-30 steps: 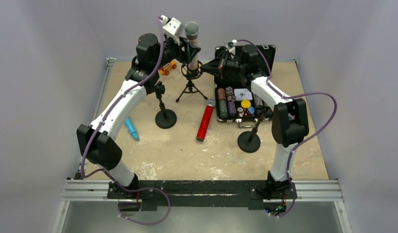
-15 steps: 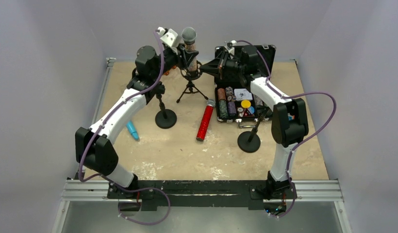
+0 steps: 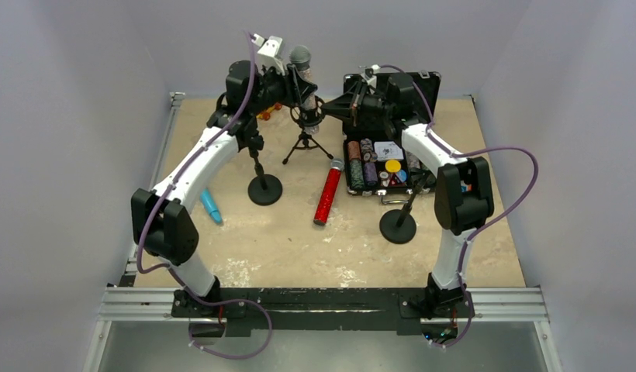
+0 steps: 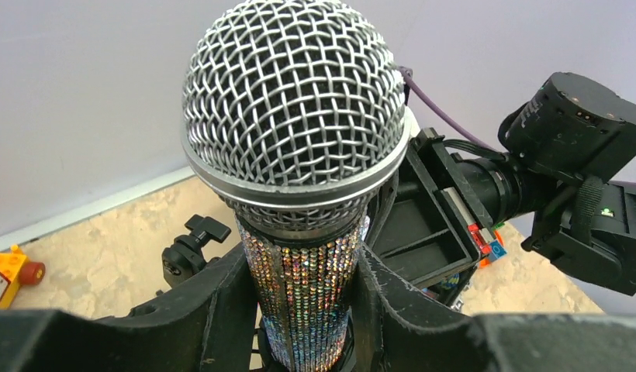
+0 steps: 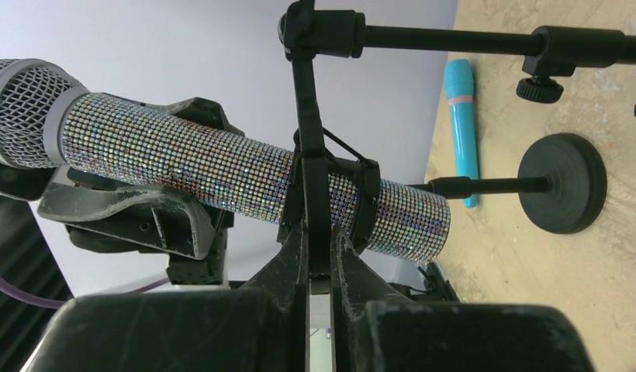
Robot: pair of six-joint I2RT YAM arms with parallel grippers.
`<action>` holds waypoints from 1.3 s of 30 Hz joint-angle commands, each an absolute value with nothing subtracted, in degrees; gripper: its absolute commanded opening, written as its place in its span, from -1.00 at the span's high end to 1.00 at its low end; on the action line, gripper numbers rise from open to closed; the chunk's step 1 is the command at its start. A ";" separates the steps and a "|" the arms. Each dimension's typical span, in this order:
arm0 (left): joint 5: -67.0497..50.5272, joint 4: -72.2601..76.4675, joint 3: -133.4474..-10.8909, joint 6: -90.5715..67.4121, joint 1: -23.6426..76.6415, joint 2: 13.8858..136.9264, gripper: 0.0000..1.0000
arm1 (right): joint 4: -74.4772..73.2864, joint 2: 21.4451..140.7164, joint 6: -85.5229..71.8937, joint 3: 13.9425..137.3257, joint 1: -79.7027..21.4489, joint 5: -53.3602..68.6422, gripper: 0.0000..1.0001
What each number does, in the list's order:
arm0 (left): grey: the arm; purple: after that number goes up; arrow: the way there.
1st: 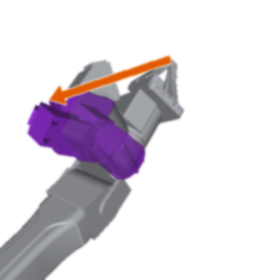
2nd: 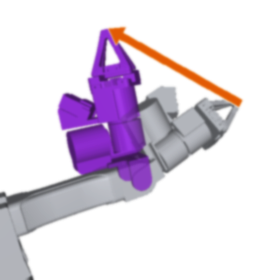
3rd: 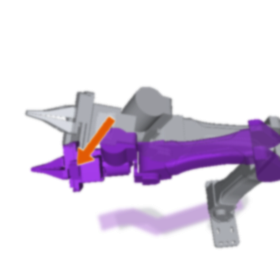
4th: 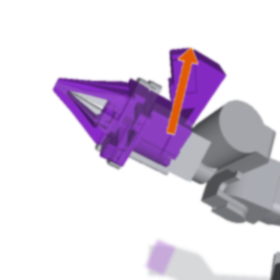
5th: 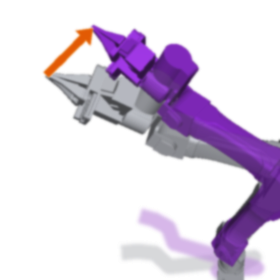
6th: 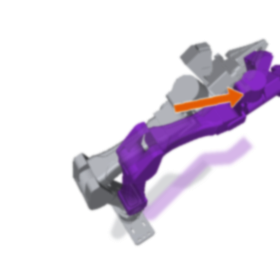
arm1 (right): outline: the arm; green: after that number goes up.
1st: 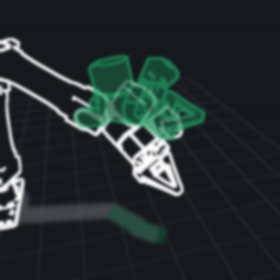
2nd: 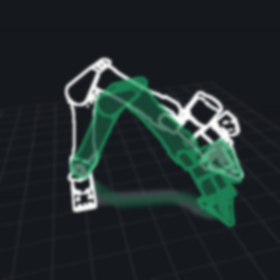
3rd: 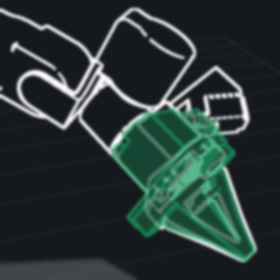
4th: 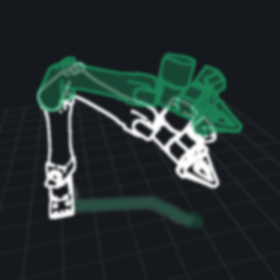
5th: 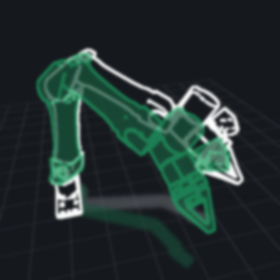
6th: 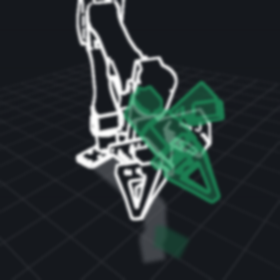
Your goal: Attach the microphones to the stand
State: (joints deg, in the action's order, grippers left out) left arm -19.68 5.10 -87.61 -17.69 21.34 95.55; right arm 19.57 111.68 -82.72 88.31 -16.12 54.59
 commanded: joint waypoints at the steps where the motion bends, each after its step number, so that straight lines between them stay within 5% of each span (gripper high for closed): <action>1: -17.69 -14.97 -90.36 -20.06 20.84 99.41 1.00 | 24.04 107.40 -85.96 89.07 -15.73 56.25 1.00; 6: -18.89 6.91 -74.92 -4.53 23.19 93.86 1.00 | 23.76 107.30 -85.63 89.12 -15.73 56.25 1.00; 20: -16.01 7.34 -69.11 -4.22 23.63 94.20 1.00 | 22.78 107.60 -82.46 89.45 -15.71 56.34 0.95; 29: -14.88 -2.59 -80.50 -13.49 22.60 91.26 -0.13 | 21.55 106.79 -76.05 91.08 -15.15 58.41 -0.06; 39: -13.40 -8.52 -85.21 -13.74 21.98 87.37 -0.67 | 13.82 105.42 -64.07 95.20 -13.09 61.32 -0.54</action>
